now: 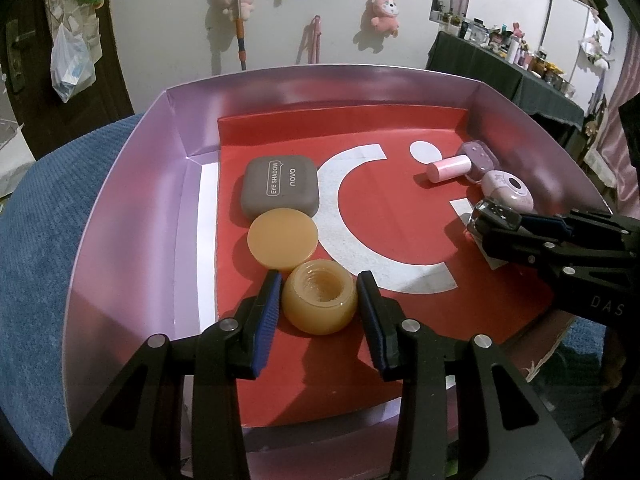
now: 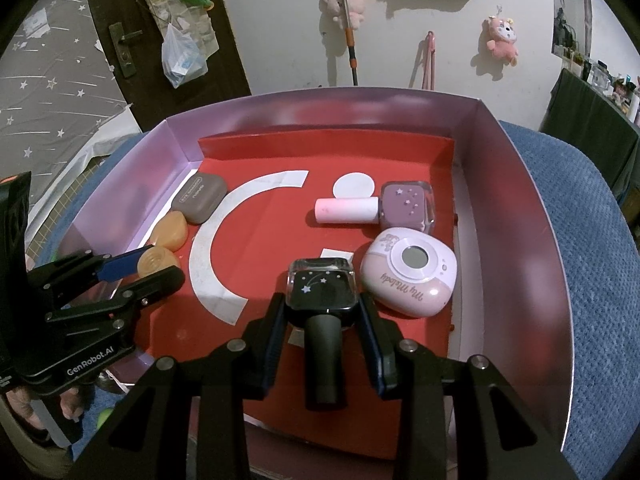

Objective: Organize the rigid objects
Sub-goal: 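Lower both items onto the box base and open both grippers, then lift both grippers out of the box toward the remaining items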

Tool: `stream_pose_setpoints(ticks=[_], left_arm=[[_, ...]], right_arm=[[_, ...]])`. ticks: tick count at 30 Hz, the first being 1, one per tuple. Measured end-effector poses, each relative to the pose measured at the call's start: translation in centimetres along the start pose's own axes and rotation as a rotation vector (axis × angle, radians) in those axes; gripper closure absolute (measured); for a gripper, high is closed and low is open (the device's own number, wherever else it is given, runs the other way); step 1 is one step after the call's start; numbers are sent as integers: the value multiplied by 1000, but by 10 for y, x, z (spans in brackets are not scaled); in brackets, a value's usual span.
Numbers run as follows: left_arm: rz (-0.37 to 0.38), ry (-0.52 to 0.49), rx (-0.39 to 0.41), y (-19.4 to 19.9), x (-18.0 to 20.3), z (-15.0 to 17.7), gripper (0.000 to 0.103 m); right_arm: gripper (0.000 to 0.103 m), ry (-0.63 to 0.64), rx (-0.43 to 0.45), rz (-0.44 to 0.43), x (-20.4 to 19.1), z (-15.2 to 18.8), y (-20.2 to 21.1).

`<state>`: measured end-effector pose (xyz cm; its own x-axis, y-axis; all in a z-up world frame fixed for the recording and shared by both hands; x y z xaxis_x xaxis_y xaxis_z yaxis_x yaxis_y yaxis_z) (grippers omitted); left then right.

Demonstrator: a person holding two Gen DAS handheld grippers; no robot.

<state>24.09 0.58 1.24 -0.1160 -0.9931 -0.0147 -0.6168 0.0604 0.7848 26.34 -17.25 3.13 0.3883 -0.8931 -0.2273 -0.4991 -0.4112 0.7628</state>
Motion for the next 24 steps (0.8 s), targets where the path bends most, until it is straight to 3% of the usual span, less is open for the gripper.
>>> stream_pose_setpoints(ticks=[2, 5, 18, 24], left_arm=[[-3, -3, 1, 0, 1, 0, 65], [-22, -13, 4, 2, 3, 1, 48], [-26, -17, 38, 14, 5, 3, 46], [-47, -34, 68, 24, 9, 4, 40]], right_arm=[[65, -2, 0, 0, 0, 0, 0], [65, -3, 0, 0, -1, 0, -1], [48, -9, 31, -14, -3, 3, 10], [44, 2, 48, -16, -9, 5, 21]])
Point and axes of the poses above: each gripper's, at about its wrist camera, not at the fingertips, and y roughly against the way its jaws point, x to its right, z to its underside, the point moved 1 cm from there along -y, roughly the way its jaws point, and after that the axes turned 5 degrees about -z, right-handed, at the moved point
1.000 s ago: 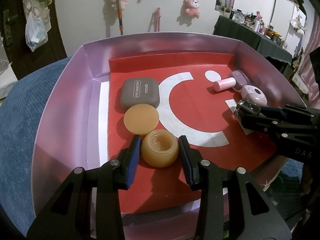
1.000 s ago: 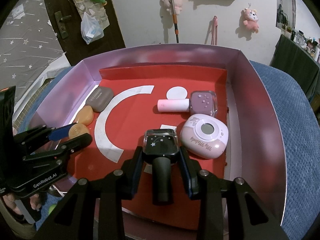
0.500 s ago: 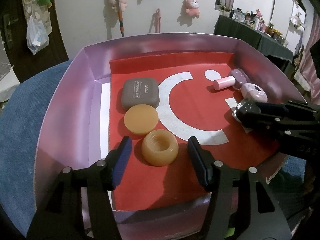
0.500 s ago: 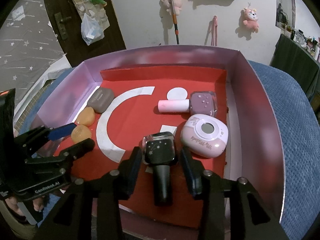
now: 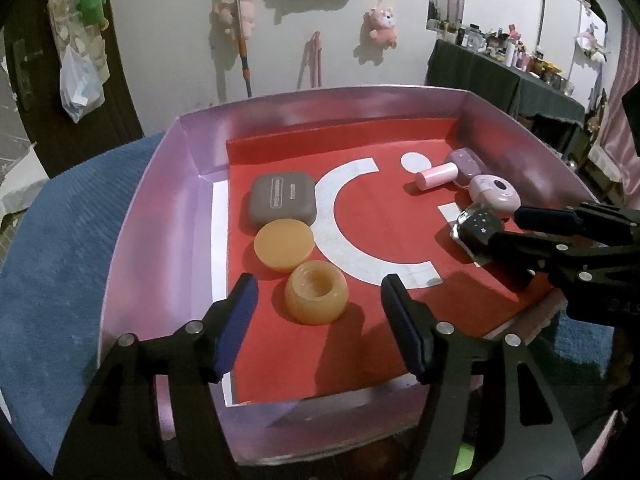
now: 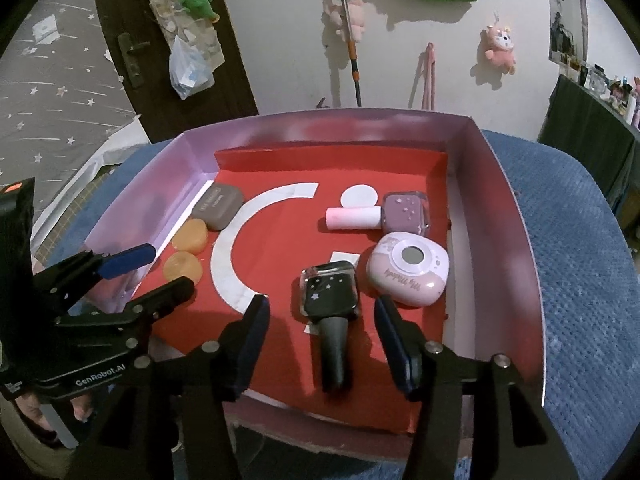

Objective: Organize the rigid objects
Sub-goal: 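Lift both grippers out of the box toward the remaining items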

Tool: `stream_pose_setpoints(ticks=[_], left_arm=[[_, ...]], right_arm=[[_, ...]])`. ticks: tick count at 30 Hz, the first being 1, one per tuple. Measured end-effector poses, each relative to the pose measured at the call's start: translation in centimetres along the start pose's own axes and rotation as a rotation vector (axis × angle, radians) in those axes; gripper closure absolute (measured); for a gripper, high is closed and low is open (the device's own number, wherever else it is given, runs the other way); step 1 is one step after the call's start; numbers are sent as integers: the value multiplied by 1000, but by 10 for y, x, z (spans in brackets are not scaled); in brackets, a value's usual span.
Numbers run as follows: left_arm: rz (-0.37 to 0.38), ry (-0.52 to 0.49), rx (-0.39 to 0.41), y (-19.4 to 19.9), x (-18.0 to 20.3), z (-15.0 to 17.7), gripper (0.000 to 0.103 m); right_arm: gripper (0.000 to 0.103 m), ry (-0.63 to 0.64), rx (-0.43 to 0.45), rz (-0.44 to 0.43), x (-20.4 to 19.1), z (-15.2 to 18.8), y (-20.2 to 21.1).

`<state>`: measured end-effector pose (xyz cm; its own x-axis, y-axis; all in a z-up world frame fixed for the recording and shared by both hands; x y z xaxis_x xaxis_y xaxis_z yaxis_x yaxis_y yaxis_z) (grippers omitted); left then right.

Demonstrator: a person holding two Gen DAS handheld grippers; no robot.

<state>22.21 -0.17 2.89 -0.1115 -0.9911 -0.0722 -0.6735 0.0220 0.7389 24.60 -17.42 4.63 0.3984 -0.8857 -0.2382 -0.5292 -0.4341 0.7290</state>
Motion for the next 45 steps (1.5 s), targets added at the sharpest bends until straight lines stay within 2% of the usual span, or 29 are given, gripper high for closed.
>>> stream_pose_setpoints(ticks=[3, 11, 14, 16, 18, 19, 24, 25, 27, 38, 45], left_arm=[[-2, -2, 9, 5, 1, 0, 40], [-6, 3, 28, 16, 1, 4, 34], [-10, -4, 42, 21, 3, 6, 29], [-16, -9, 54, 27, 4, 8, 27], [-18, -3, 69, 33, 3, 9, 14], [-17, 2, 75, 36, 2, 10, 11], [-5, 35, 104, 51, -5, 13, 10], [-10, 39, 112, 54, -7, 15, 9], [-15, 49, 121, 59, -9, 18, 0], [51, 105, 136, 83, -12, 42, 0], [55, 103, 140, 94, -2, 61, 0]], right_arm=[[36, 4, 11, -2, -3, 1, 5], [27, 1, 45, -25, -7, 4, 20], [23, 3, 59, -42, -10, 8, 29], [14, 7, 71, -48, -12, 10, 35], [8, 13, 94, -53, -14, 12, 43], [8, 15, 103, -55, -15, 12, 46], [0, 10, 150, -73, -16, 18, 66], [0, 11, 158, -75, -17, 19, 69], [0, 11, 176, -75, -18, 23, 76], [0, 40, 247, -62, -33, 49, 99], [0, 36, 281, -45, -37, 70, 106]])
Point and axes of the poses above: each gripper's, at about its wrist camera, not at the fingertips, and y roughly against the way its jaws point, x to its right, z to its underside, the point moved 1 cm from there along -y, roughly the way its jaws point, and after that the axes turned 5 degrees about -z, right-handed, at the moved point
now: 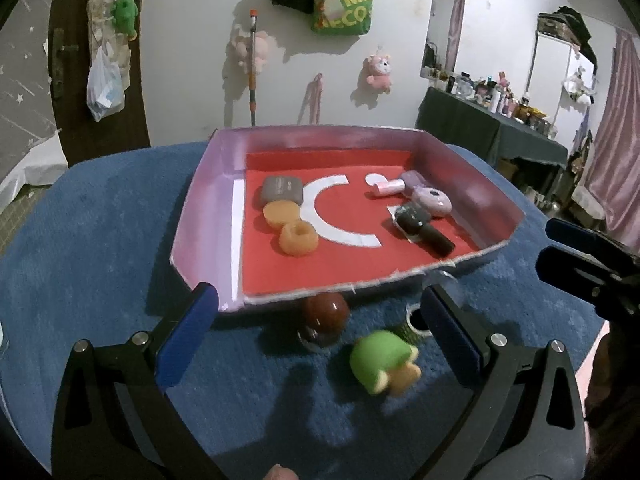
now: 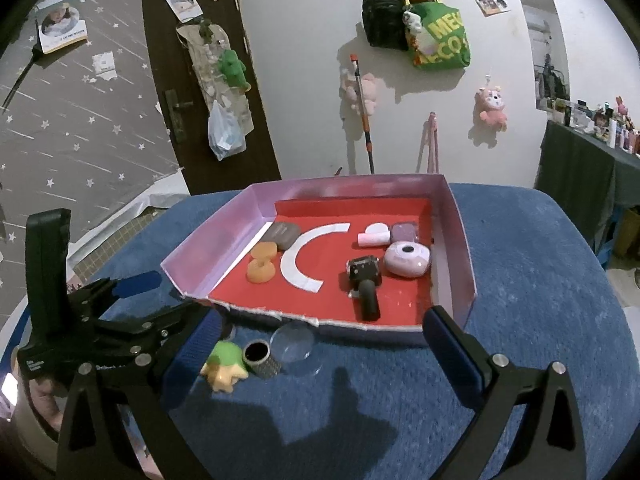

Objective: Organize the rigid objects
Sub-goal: 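Lift both grippers out of the box toward the remaining items, then reach the left gripper to the green mushroom figure while the right gripper reaches the clear cup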

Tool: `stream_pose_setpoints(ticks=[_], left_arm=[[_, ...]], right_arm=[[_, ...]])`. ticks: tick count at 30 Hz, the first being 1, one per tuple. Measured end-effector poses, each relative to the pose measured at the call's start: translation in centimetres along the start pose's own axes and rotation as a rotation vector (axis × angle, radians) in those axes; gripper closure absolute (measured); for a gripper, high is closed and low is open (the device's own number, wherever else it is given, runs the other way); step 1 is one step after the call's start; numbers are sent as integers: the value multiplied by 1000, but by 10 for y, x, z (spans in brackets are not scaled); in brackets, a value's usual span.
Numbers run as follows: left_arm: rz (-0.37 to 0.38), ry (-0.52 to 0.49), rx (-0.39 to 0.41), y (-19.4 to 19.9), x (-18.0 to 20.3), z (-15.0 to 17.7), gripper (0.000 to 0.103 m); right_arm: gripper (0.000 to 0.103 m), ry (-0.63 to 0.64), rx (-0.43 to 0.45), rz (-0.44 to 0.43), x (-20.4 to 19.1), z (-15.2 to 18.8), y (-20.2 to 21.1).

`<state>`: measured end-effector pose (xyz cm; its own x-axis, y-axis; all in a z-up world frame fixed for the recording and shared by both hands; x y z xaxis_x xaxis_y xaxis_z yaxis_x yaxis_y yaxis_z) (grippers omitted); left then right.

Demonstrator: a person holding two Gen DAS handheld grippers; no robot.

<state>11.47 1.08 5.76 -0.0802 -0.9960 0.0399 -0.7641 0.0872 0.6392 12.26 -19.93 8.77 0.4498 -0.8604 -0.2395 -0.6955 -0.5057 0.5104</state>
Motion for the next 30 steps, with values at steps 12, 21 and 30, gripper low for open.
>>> stream_pose_setpoints(ticks=[12, 21, 30], left_arm=[[23, 45, -54, 6, -1, 33, 0], [-16, 54, -74, 9, 3, 51, 0], [15, 67, -94, 6, 6, 54, 0]], right_arm=[[0, 13, -21, 94, -9, 37, 8], [11, -5, -82, 112, -5, 59, 3], [14, -25, -119, 93, 0, 70, 0]])
Point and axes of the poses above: each gripper's, at about its wrist camera, not at the fingertips, and y roughly against the way its jaws point, x to its right, z to its underside, the point moved 1 cm from there along -y, roughly the way its jaws point, and after that the axes turned 5 degrees about -z, right-handed, at the moved point
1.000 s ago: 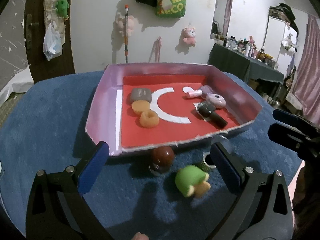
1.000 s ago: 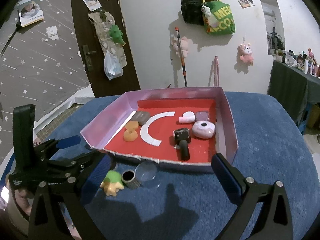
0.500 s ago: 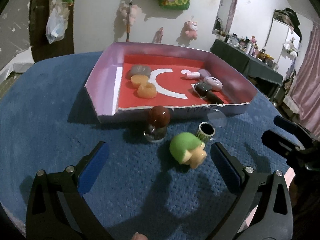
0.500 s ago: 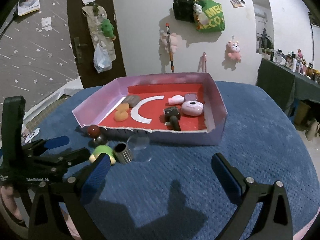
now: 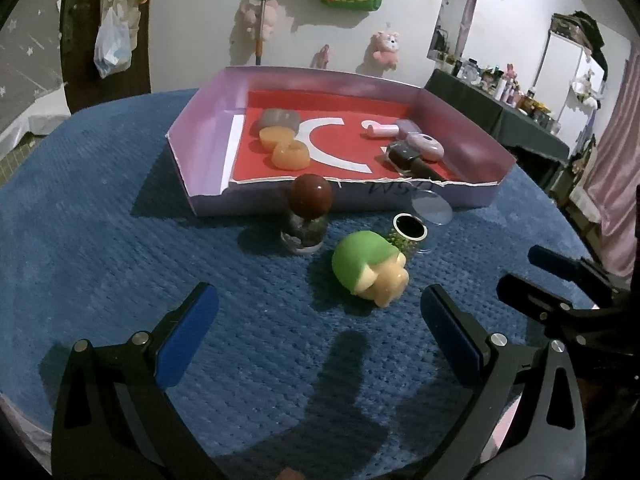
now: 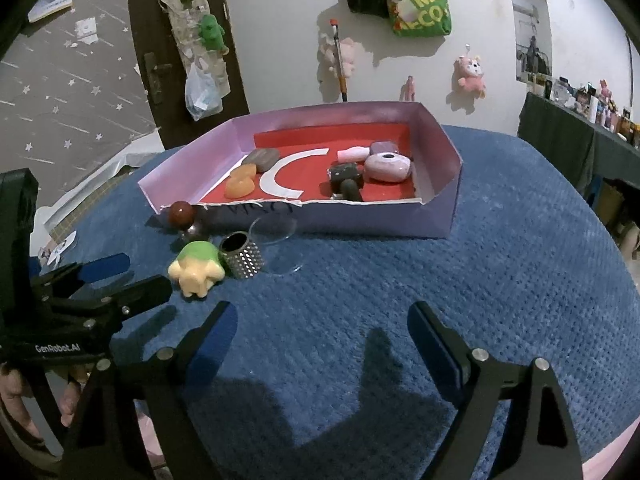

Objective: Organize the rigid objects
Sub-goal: 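Reach the left gripper to the green mushroom figure while the right gripper reaches the clear cup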

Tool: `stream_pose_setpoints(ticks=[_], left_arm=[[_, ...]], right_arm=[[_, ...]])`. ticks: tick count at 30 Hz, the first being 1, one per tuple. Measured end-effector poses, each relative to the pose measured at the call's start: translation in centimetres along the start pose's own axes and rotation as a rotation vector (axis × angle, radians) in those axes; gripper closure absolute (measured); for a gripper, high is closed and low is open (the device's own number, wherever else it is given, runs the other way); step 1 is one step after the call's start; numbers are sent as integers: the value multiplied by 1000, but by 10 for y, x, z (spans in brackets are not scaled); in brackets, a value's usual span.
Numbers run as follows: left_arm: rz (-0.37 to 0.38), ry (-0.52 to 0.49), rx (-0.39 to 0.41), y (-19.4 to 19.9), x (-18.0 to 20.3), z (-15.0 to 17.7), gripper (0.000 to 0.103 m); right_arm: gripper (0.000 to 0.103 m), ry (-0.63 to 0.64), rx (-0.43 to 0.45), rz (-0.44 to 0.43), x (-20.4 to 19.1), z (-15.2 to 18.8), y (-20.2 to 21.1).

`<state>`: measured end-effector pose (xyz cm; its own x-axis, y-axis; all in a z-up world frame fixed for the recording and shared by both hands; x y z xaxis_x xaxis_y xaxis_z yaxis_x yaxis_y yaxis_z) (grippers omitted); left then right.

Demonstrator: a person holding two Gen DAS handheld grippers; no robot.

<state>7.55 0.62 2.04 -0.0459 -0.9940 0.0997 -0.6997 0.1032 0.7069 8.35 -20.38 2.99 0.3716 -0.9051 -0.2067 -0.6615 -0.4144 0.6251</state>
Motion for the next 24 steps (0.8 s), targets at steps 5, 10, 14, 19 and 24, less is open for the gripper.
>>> stream_pose_setpoints(ticks=[5, 10, 14, 19, 24], left_arm=[[-10, -5, -4, -3, 2, 1, 0], [11, 0, -5, -4, 5, 1, 0], [32, 2, -10, -6, 10, -2, 0], [49, -13, -18, -12, 18, -3, 0], [49, -11, -39, -24, 21, -3, 0]], right_arm=[[19, -25, -17, 2, 7, 1, -2], [27, -44, -43, 5, 11, 4, -7], [27, -46, -42, 8, 13, 4, -8], [27, -54, -41, 15, 14, -1, -10], [27, -58, -41, 30, 17, -5, -11]])
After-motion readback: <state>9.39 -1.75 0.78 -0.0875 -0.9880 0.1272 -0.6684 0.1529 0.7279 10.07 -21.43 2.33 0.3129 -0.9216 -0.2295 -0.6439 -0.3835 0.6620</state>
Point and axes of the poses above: each gripper's, at about its wrist camera, not at the fingertips, and y roughly against the way its jaws point, x to its right, z to its underside, the point moved 1 cm from there along -y, roughly the way its jaws point, and after that the axes turned 5 degrees about -z, right-handed, at the moved point
